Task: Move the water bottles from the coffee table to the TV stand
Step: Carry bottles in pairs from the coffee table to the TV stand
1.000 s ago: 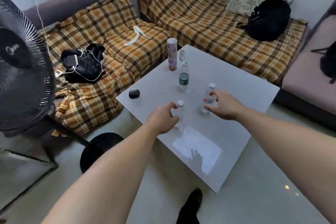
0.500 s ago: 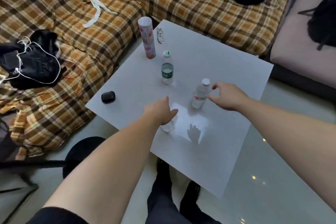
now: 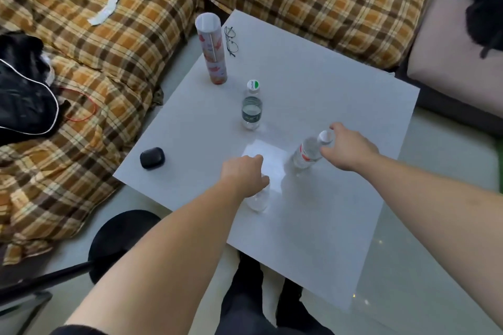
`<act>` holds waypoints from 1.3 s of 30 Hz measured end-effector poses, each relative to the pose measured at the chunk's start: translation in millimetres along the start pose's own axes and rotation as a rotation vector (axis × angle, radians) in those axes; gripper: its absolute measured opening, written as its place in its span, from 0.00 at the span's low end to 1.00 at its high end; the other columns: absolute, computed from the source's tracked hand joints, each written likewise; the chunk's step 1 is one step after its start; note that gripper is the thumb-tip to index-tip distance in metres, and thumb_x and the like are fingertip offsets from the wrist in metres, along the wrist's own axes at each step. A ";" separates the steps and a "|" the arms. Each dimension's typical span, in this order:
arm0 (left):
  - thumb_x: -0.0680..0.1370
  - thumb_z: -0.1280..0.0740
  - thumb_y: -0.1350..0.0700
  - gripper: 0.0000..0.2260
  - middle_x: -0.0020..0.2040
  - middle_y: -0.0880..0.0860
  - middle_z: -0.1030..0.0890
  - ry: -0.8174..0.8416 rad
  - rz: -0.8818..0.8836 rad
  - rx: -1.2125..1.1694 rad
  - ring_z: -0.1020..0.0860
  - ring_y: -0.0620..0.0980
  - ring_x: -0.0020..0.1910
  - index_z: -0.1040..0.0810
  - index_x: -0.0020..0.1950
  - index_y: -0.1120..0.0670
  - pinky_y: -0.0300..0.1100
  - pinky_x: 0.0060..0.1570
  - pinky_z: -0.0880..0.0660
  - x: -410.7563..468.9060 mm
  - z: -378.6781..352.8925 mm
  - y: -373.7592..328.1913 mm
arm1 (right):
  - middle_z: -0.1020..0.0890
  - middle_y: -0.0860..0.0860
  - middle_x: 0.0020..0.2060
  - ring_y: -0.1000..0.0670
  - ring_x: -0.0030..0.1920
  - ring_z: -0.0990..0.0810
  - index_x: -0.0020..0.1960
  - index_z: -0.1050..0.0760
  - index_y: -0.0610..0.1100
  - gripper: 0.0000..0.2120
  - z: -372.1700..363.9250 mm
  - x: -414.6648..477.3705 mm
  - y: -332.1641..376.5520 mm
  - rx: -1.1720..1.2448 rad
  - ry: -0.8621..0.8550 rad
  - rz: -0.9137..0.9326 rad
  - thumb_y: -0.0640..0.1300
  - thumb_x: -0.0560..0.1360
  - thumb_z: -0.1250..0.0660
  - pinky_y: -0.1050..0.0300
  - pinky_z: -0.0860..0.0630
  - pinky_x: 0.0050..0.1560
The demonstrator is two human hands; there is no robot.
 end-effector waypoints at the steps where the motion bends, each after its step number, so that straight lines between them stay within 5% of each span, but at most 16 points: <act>1: 0.76 0.41 0.44 0.16 0.43 0.52 0.24 -0.003 -0.019 -0.021 0.27 0.55 0.39 0.30 0.57 0.54 0.43 0.31 0.35 1.9 0.6 1.9 | 0.22 0.47 0.54 0.42 0.45 0.25 0.71 0.40 0.52 0.27 -1.8 2.5 3.2 0.010 0.021 0.009 0.51 0.73 0.38 0.54 0.31 0.39; 4: 0.75 0.38 0.43 0.17 0.47 0.52 0.23 0.019 -0.082 -0.088 0.25 0.55 0.41 0.31 0.59 0.52 0.44 0.35 0.33 5.3 -1.4 5.7 | 0.24 0.46 0.59 0.43 0.46 0.26 0.71 0.40 0.54 0.26 -7.9 7.8 11.5 0.016 0.076 0.027 0.50 0.73 0.39 0.53 0.30 0.42; 8: 0.74 0.36 0.45 0.17 0.51 0.52 0.24 0.062 -0.134 -0.133 0.25 0.55 0.45 0.32 0.58 0.50 0.45 0.38 0.34 8.6 -4.6 12.1 | 0.25 0.50 0.45 0.43 0.43 0.25 0.61 0.34 0.52 0.17 -19.0 7.9 19.2 0.010 0.106 0.028 0.49 0.73 0.37 0.55 0.32 0.37; 12: 0.74 0.37 0.43 0.18 0.47 0.52 0.25 0.104 -0.207 -0.118 0.28 0.54 0.40 0.33 0.59 0.51 0.43 0.34 0.35 8.7 -9.8 10.9 | 0.23 0.48 0.44 0.42 0.42 0.24 0.51 0.35 0.50 0.10 -36.8 0.8 17.2 0.031 0.098 -0.033 0.51 0.73 0.38 0.56 0.35 0.34; 18: 0.76 0.40 0.42 0.16 0.34 0.51 0.29 -0.007 -0.350 0.072 0.28 0.56 0.34 0.35 0.53 0.53 0.43 0.26 0.42 -1.2 -13.6 0.5 | 0.28 0.48 0.37 0.42 0.38 0.28 0.52 0.35 0.43 0.19 -46.2 -13.4 0.0 -0.141 -0.075 -0.080 0.57 0.74 0.38 0.57 0.41 0.28; 25: 0.73 0.37 0.43 0.15 0.34 0.49 0.30 -0.097 -0.365 0.015 0.30 0.56 0.35 0.33 0.51 0.51 0.43 0.28 0.42 0.3 5.2 -23.4 | 0.25 0.48 0.34 0.42 0.36 0.26 0.41 0.32 0.44 0.09 -35.1 -40.4 -18.1 -0.010 -0.086 -0.104 0.50 0.70 0.37 0.57 0.38 0.29; 30: 0.71 0.36 0.45 0.13 0.36 0.50 0.28 -0.105 -0.460 0.056 0.28 0.56 0.36 0.32 0.50 0.50 0.42 0.29 0.40 -7.6 25.8 -73.1 | 0.29 0.49 0.27 0.47 0.27 0.30 0.28 0.34 0.44 0.13 -31.2 -80.0 -44.2 0.026 -0.059 -0.156 0.44 0.70 0.37 0.60 0.41 0.26; 35: 0.72 0.36 0.44 0.15 0.39 0.51 0.26 -0.156 -0.572 0.144 0.29 0.55 0.36 0.31 0.52 0.51 0.42 0.29 0.39 -42.9 39.4 -139.8 | 0.30 0.50 0.26 0.44 0.33 0.26 0.28 0.35 0.45 0.20 -26.4 -135.1 -97.1 0.019 -0.148 -0.200 0.54 0.74 0.39 0.60 0.42 0.27; 39: 0.72 0.37 0.42 0.17 0.42 0.54 0.21 -0.189 -0.715 0.302 0.30 0.57 0.35 0.31 0.51 0.53 0.43 0.29 0.39 -97.2 30.2 -202.1 | 0.32 0.51 0.25 0.47 0.28 0.31 0.27 0.36 0.47 0.23 -26.2 -197.3 -147.7 0.070 -0.265 -0.314 0.62 0.72 0.44 0.60 0.44 0.27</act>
Point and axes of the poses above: each hand's wrist, its own x-axis towards the middle knuckle, its own z-axis out of the back of the hand, y = z × x, the point moved 5 cm from there along x, towards the middle knuckle
